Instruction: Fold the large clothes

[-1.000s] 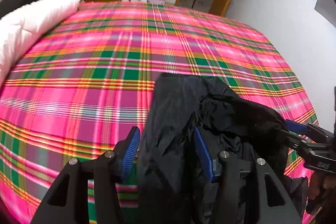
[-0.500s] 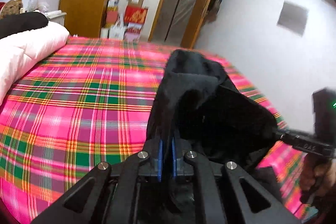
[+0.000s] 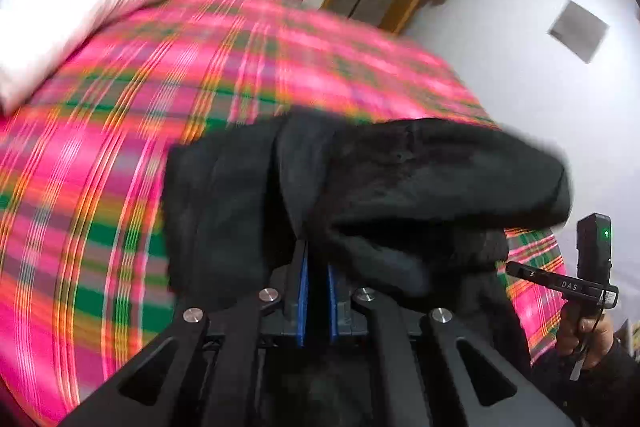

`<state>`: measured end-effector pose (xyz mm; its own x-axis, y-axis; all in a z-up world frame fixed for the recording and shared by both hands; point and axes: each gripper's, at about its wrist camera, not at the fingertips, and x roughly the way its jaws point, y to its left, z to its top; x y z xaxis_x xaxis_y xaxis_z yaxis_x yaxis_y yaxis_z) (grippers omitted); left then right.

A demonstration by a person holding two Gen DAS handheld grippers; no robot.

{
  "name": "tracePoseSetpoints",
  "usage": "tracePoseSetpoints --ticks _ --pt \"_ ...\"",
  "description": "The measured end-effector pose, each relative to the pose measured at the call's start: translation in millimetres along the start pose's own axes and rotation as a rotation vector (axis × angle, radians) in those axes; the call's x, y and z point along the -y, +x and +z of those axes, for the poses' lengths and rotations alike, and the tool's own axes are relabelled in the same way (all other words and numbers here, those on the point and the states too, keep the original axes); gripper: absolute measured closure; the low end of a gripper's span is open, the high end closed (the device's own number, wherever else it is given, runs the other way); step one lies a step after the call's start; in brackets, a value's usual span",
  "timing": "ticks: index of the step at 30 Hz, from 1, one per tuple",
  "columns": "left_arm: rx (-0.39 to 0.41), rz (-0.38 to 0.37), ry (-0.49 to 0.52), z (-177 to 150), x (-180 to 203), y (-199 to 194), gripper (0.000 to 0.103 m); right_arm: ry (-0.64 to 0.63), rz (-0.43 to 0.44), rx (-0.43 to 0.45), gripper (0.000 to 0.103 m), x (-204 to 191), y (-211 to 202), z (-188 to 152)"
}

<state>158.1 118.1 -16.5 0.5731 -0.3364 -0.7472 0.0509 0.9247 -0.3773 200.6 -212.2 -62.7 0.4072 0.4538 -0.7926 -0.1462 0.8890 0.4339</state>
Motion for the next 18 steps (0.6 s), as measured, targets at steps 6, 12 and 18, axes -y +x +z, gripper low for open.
tracePoseSetpoints --ticks 6,12,18 --pt "0.061 0.010 -0.046 -20.3 -6.8 -45.2 0.081 -0.011 0.013 0.094 0.087 -8.7 -37.1 12.6" --pt "0.163 -0.095 0.009 28.4 34.3 -28.1 0.071 -0.105 0.092 0.133 0.086 -58.7 -3.2 45.9" --pt "-0.081 -0.099 0.064 12.5 56.3 92.5 0.071 -0.138 0.002 -0.056 0.086 -60.8 90.8 36.2"
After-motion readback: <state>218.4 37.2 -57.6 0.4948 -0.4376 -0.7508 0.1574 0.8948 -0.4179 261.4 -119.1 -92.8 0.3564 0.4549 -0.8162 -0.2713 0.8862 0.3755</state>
